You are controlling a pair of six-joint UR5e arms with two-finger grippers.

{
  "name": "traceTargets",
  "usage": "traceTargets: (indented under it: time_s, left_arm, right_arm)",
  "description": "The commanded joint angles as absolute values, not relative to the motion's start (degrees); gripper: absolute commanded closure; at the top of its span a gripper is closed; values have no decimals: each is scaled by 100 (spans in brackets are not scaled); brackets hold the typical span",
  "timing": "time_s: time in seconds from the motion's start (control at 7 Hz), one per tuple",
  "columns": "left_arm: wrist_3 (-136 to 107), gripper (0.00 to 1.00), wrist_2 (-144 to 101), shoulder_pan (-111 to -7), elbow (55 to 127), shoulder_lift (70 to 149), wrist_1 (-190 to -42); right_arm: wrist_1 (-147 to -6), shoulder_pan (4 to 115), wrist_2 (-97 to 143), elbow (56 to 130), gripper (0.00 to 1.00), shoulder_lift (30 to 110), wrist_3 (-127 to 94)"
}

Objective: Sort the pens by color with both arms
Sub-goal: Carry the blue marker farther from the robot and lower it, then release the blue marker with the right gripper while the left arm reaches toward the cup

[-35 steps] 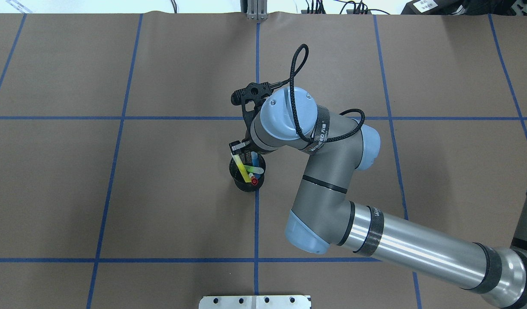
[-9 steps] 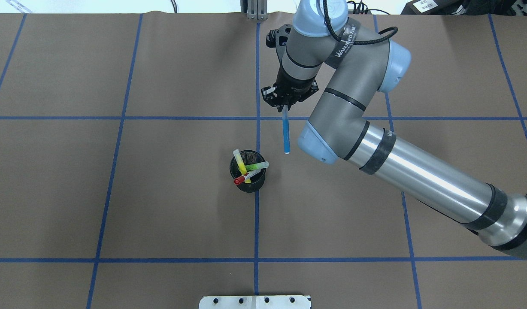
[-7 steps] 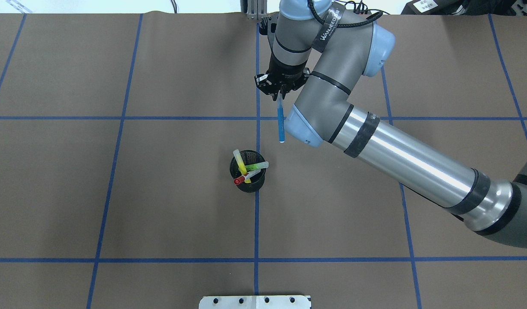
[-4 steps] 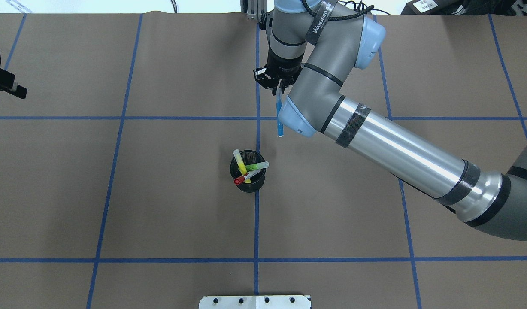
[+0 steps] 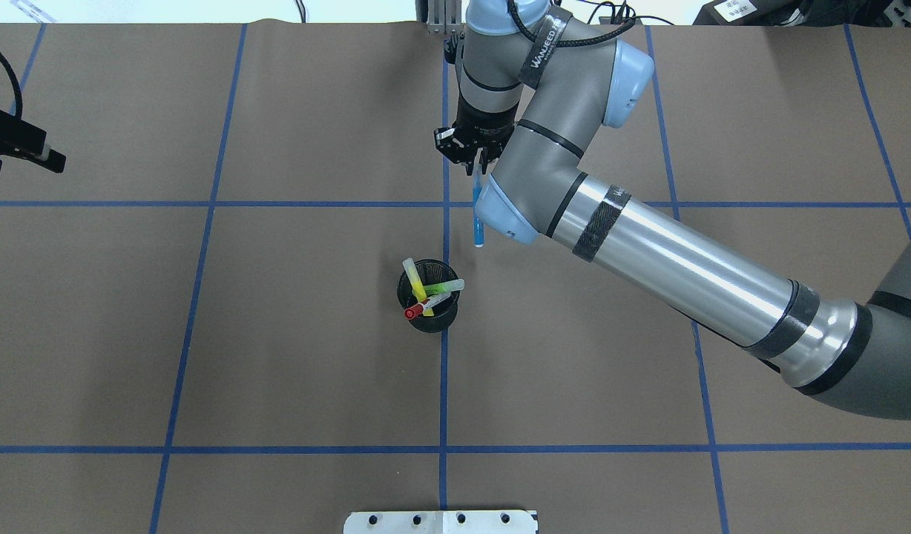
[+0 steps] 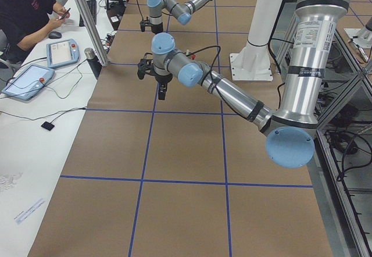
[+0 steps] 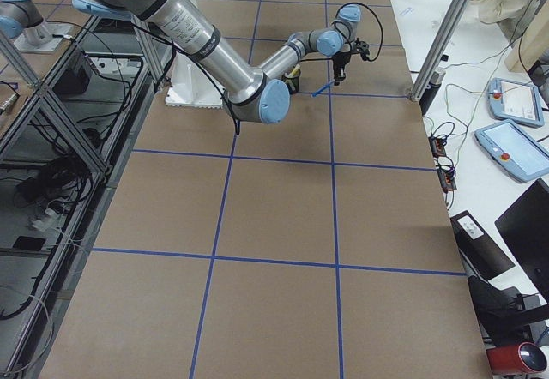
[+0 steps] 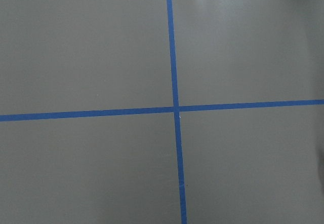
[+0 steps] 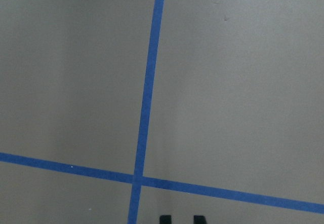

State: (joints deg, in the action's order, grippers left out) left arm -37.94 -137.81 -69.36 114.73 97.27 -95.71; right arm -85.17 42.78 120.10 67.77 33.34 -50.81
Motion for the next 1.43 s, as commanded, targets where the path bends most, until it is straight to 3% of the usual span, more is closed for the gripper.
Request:
traceTargets:
  time_s: [0.0, 0.14, 0.29, 0.43, 0.57, 0.71, 1.29]
  left_arm:
    - [-3797, 1, -13772, -6917, 11479, 9729, -9571]
    - [-3797, 1, -13781, -6917, 11479, 9729, -9571]
    - [-3806, 1, -13773, -6926, 11479, 9729, -9571]
    - [-3806, 1, -13772, -6917, 11479, 9729, -9571]
    - [-3806, 1, -13781, -6917, 11479, 9738, -9571]
    - [-3927, 1, -13781, -6839, 11470, 9843, -9571]
    - [-6210, 1, -13176, -5391, 11478, 11081, -9527]
  right_arm:
    - [-8525, 4202, 12103, 6768, 83, 3357, -5089]
    - [-8517, 4210, 12085, 6776, 56, 3349, -5071]
    - [-8508, 4210, 12041, 6776, 41, 3357, -5071]
    - [-8508, 4210, 12032, 6776, 36, 3349, -5071]
    - [-8482, 4210, 11945, 6776, 16, 3349, -5106]
    - [-8403, 4288, 11883, 6776, 5, 3340, -5141]
    - [-8209, 5323, 12582, 7503, 1, 4022, -4470]
